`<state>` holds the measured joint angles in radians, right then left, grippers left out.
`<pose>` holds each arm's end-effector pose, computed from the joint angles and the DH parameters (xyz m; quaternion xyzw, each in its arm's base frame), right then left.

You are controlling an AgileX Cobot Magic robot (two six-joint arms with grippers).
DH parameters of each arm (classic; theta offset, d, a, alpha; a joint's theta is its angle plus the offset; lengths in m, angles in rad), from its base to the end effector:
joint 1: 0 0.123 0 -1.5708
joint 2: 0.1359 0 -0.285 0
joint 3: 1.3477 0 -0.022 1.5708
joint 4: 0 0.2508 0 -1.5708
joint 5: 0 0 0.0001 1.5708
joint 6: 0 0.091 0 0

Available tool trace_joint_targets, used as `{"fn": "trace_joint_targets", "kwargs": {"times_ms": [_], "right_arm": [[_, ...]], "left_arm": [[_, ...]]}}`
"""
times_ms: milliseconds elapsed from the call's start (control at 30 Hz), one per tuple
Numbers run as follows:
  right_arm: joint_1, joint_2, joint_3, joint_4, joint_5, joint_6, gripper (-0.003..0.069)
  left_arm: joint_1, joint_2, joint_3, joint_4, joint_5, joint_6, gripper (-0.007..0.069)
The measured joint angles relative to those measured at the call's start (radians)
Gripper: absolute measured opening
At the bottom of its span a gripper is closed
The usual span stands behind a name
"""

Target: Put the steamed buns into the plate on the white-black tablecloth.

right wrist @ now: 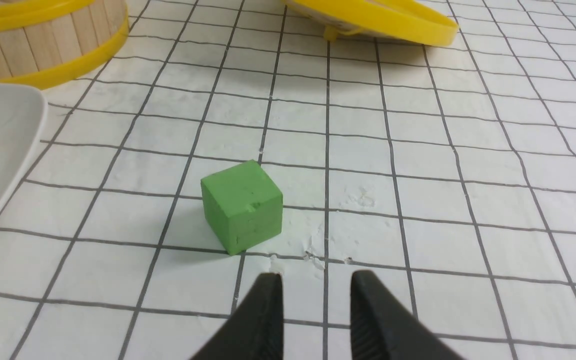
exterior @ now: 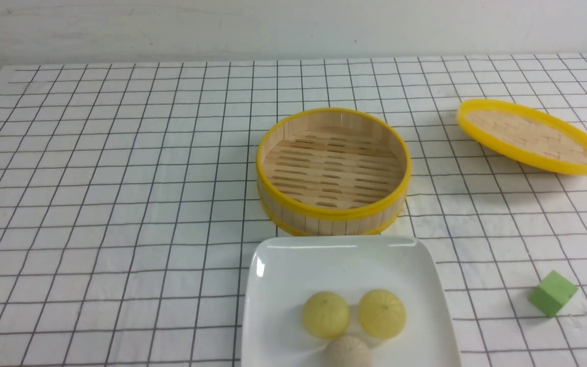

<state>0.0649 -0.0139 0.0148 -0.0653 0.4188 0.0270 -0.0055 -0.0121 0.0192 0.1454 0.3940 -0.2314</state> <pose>0.0511 0.0009 0.1715 -0.0320 0.8135 -0.0014 0.5807 0.0519 0.0048 0.1724 -0.0533 0.8059 -0.0077 0.5896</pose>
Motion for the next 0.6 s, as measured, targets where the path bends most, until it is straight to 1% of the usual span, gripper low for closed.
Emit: {"fn": "trace_joint_targets", "kwargs": {"times_ms": [600], "right_arm": [[0.000, 0.000, 0.000, 0.000, 0.000, 0.000, 0.0239]], "left_arm": [[0.000, 0.000, 0.000, 0.000, 0.000, 0.000, 0.0104]]}}
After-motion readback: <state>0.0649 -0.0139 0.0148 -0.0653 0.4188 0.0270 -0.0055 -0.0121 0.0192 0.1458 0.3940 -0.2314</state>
